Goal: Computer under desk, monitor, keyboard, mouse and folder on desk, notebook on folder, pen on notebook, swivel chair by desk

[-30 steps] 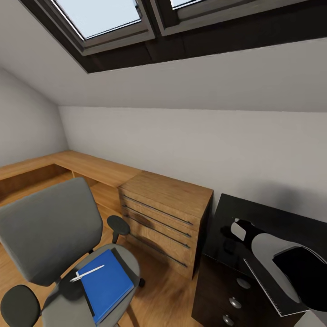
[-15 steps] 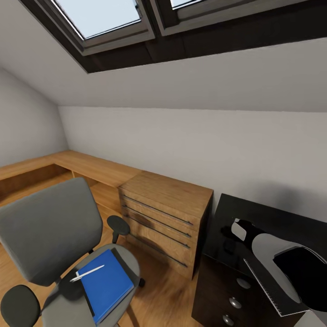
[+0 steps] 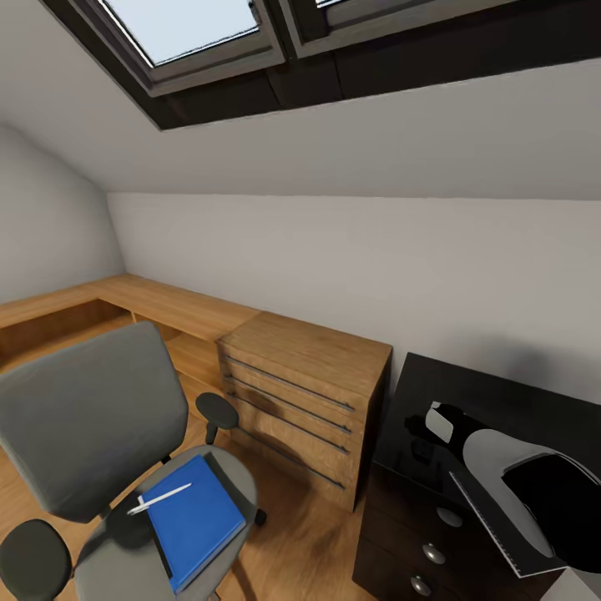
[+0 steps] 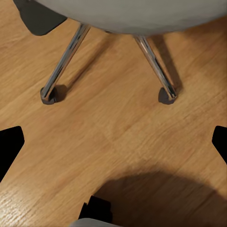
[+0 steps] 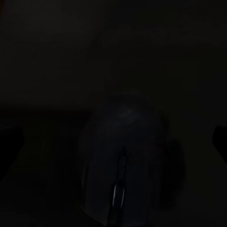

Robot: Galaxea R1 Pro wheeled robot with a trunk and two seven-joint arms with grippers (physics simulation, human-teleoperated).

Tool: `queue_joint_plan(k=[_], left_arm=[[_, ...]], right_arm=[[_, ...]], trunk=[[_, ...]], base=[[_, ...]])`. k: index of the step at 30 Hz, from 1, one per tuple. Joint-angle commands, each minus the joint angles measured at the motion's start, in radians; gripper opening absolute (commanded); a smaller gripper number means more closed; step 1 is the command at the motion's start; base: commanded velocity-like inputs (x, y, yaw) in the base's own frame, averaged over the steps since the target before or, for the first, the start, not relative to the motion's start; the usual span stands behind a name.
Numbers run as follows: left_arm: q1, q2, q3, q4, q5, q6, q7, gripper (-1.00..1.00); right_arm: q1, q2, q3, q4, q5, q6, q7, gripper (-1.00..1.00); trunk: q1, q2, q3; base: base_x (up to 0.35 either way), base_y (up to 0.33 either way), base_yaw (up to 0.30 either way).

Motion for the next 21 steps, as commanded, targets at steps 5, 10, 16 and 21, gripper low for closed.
queue_joint_plan(k=[5,10,16,21], left_arm=[[-0.001,0.0,0.004,0.001,0.001,-0.003,-0.002,1.0],[-0.001,0.0,0.004,0.001,0.001,-0.003,-0.002,1.0],[-0.001,0.0,0.004,0.001,0.001,-0.003,-0.002,1.0],[-0.001,0.0,0.004,0.001,0.001,-0.003,-0.002,1.0]], right_arm=[[-0.001,0.0,0.008,0.0,-0.008,0.004,-0.002,1.0],[-0.001,-0.001,0.008,0.0,-0.008,0.004,-0.002,1.0],[0.0,-0.001,0.008,0.0,-0.008,0.004,-0.002,1.0],[0.001,-0.001,0.007,0.001,-0.008,0.004,-0.002,1.0]], trunk=[[0.019,-0.036,-0.017],[0.038,-0.071,-0.032],[0.061,-0.113,-0.051],[0.081,-0.148,-0.067]], base=[[0.0,0.0,0.0],[0.0,0.0,0.0],[0.0,0.0,0.0],[0.0,0.0,0.0]])
